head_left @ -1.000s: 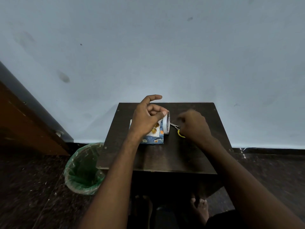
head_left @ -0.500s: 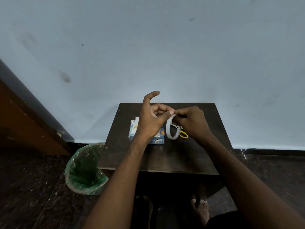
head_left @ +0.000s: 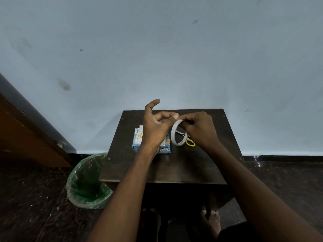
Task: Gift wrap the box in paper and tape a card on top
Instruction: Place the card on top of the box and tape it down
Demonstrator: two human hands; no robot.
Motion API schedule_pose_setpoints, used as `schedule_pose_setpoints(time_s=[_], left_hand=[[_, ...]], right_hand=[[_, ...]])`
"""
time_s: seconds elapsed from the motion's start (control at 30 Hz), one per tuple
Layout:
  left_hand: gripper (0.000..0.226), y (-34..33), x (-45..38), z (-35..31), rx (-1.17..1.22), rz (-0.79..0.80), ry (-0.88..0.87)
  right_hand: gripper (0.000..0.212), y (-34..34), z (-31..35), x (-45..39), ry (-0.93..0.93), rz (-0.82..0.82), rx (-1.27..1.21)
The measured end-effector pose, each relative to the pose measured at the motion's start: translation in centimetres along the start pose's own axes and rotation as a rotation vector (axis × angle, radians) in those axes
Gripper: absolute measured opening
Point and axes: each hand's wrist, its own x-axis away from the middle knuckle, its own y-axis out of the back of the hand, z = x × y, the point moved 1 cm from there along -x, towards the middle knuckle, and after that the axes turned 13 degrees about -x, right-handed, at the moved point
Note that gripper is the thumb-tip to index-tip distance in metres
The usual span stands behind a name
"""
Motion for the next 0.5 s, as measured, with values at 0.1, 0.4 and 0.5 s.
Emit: schedule_pose_setpoints(time_s=[0.1, 0.4, 0.5], left_hand=[[0.073, 0.0, -0.1, -0.4, -0.056, 0.011, 0.051], [0.078, 0.5, -0.5, -0.3, -0.186, -0.012, 0.172], [0.087, 1.6, -0.6, -0.3, -0.411, -0.009, 0.126]], right_hand=[[0.023, -0.1, 0.2, 0.1, 0.074, -0.113, 0.028], [0.025, -0.2, -0.1, 0.2, 0.163, -0.149, 0.075], [0.026, -0.3, 0.3, 0.1, 0.168, -0.156, 0.027]])
